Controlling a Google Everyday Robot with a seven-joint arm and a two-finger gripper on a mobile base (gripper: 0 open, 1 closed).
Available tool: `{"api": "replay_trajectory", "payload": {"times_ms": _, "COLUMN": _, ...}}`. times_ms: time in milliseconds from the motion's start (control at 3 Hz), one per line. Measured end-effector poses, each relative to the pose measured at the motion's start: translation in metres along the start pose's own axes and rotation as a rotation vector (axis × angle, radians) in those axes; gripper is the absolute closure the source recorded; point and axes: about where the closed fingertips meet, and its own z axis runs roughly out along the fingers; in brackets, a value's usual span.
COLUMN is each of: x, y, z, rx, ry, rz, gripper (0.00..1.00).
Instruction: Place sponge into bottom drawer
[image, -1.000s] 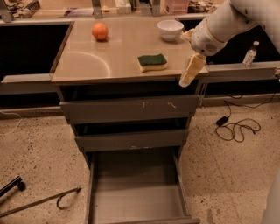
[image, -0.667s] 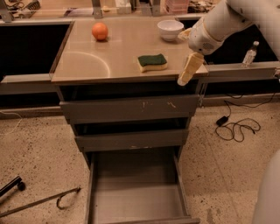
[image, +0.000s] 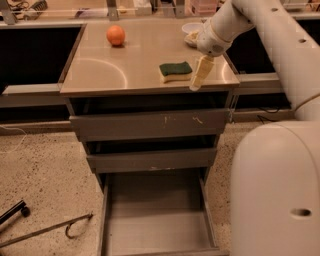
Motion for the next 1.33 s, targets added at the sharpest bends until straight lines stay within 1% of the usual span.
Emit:
{"api": "replay_trajectory", "payload": {"times_ms": 333, "x": -0.013, "y": -0.021, "z": 0.022, "rx": -0.019, "ry": -0.01, "rz": -0.046, "gripper": 0.0}}
{"api": "replay_trajectory", "payload": {"times_ms": 667, "x": -0.023, "y": -0.032, "z": 0.034, "rx": -0.025, "ry": -0.016, "rz": -0.069, "gripper": 0.0}}
{"api": "replay_trajectory", "payload": {"times_ms": 1000, "x": -0.032, "y": -0.034, "z": 0.045, "rx": -0.044, "ry": 0.001, "rz": -0.072, "gripper": 0.0}}
{"api": "replay_trajectory", "payload": {"times_ms": 1333, "x": -0.035, "y": -0.033, "z": 0.056, "rx": -0.068, "ry": 0.019, "rz": -0.06, "gripper": 0.0}}
